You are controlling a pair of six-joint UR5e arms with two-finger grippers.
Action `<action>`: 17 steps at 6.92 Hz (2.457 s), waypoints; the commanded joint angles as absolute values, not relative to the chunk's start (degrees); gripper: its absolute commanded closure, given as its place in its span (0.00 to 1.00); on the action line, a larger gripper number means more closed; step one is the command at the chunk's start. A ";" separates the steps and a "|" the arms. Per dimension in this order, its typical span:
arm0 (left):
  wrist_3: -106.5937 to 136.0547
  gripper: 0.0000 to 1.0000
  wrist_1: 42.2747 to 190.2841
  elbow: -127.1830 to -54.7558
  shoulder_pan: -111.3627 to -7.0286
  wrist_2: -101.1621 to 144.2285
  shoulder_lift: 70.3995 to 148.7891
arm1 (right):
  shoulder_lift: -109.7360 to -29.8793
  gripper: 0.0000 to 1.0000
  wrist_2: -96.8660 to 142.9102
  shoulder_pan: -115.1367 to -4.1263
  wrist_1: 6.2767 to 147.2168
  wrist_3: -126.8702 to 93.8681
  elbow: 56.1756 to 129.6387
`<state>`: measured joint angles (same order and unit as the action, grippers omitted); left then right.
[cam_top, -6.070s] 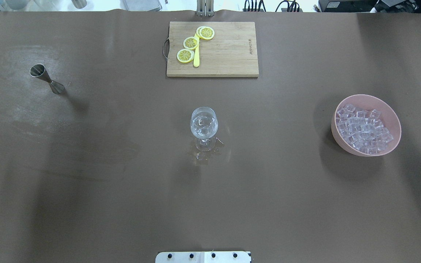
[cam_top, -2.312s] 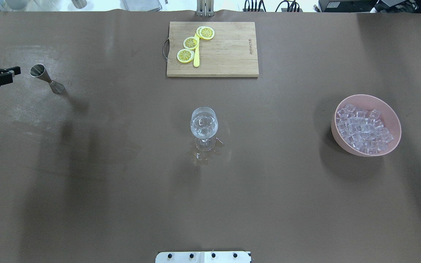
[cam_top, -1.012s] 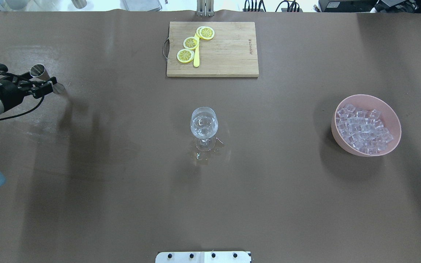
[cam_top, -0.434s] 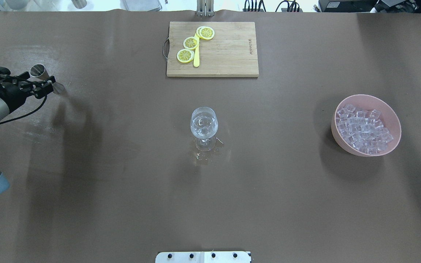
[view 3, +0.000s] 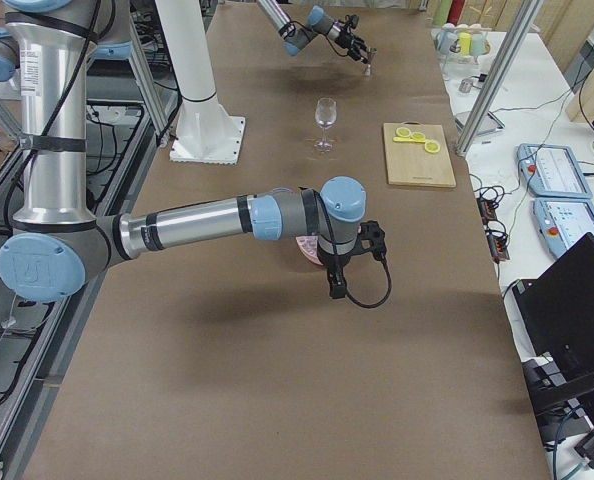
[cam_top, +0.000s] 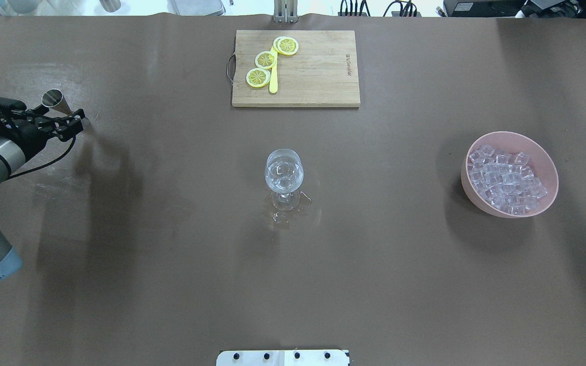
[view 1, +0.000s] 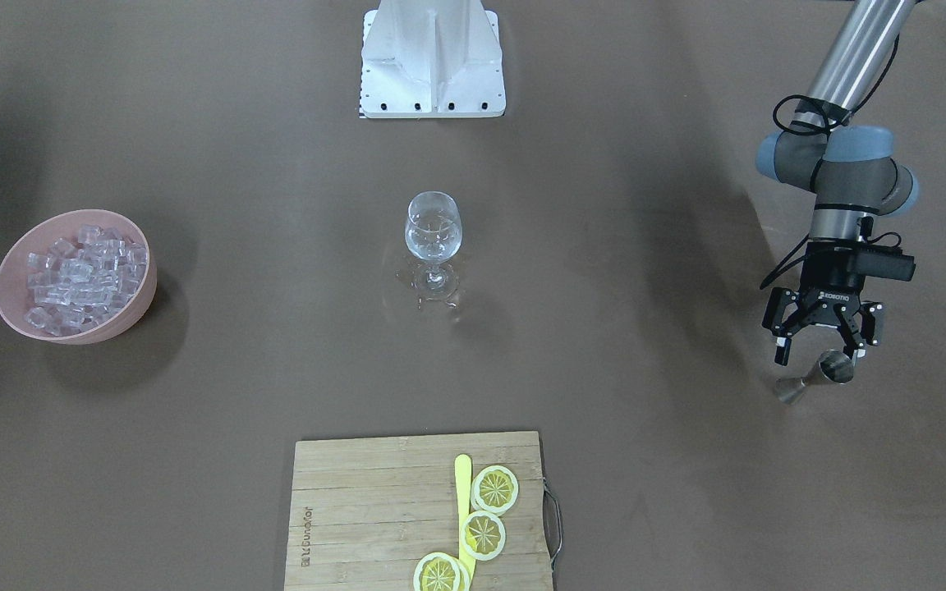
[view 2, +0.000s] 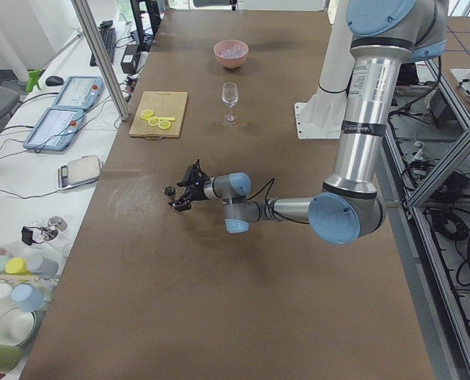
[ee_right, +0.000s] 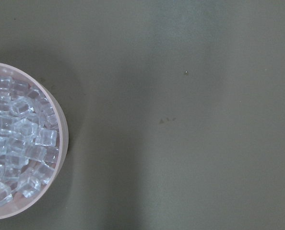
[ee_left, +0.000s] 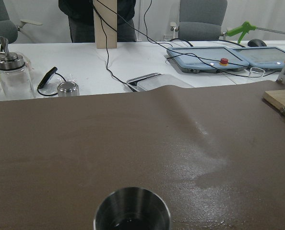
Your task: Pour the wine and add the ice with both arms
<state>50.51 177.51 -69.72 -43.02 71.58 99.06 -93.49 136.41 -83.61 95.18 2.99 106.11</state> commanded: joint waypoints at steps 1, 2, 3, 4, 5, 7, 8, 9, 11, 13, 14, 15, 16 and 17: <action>50.71 0.03 177.27 -68.73 -42.71 71.54 99.49 | -93.52 0.00 136.41 -83.58 95.19 2.99 106.17; 50.80 0.03 177.28 -67.69 -42.71 71.72 99.67 | -93.43 0.00 136.41 -83.58 95.19 3.08 106.08; 50.89 0.03 177.28 -67.50 -42.71 71.72 100.19 | -93.43 0.00 136.41 -83.58 95.19 3.08 106.08; 50.89 0.03 177.19 -67.41 -42.71 71.81 100.20 | -93.43 0.00 136.41 -83.58 95.19 3.08 106.08; 50.89 0.03 177.19 -67.41 -42.71 71.81 100.37 | -93.43 0.00 136.41 -83.58 95.19 2.99 106.08; 51.06 0.07 177.19 -66.54 -42.71 71.81 101.60 | -93.43 0.00 136.49 -83.58 95.19 2.99 106.17; 52.37 0.08 177.19 -66.19 -42.71 71.81 101.69 | -93.43 0.00 136.49 -83.67 95.19 2.99 106.17; 52.47 0.10 177.19 -66.18 -42.71 71.81 101.69 | -93.43 0.00 136.49 -83.58 95.19 2.99 106.08; 52.56 0.11 177.27 -66.27 -42.98 71.81 101.43 | -93.43 0.00 136.49 -83.58 95.19 2.99 106.17; 52.82 0.16 177.28 -66.27 -43.07 71.81 101.34 | -93.43 0.00 136.58 -83.58 95.18 2.99 106.26; 53.08 0.23 177.28 -66.27 -43.15 71.81 101.34 | -93.43 0.00 136.58 -83.67 95.10 3.08 106.26; 53.87 0.31 177.28 -66.27 -43.15 71.81 101.25 | -93.43 0.00 136.58 -83.58 95.18 3.08 106.26; 55.10 0.40 177.28 -66.36 -43.24 71.81 101.34 | -93.43 0.00 136.58 -83.58 95.19 3.08 106.17; 56.33 0.49 177.19 -66.36 -43.33 71.89 101.34 | -93.43 0.00 136.58 -83.67 95.19 3.08 106.17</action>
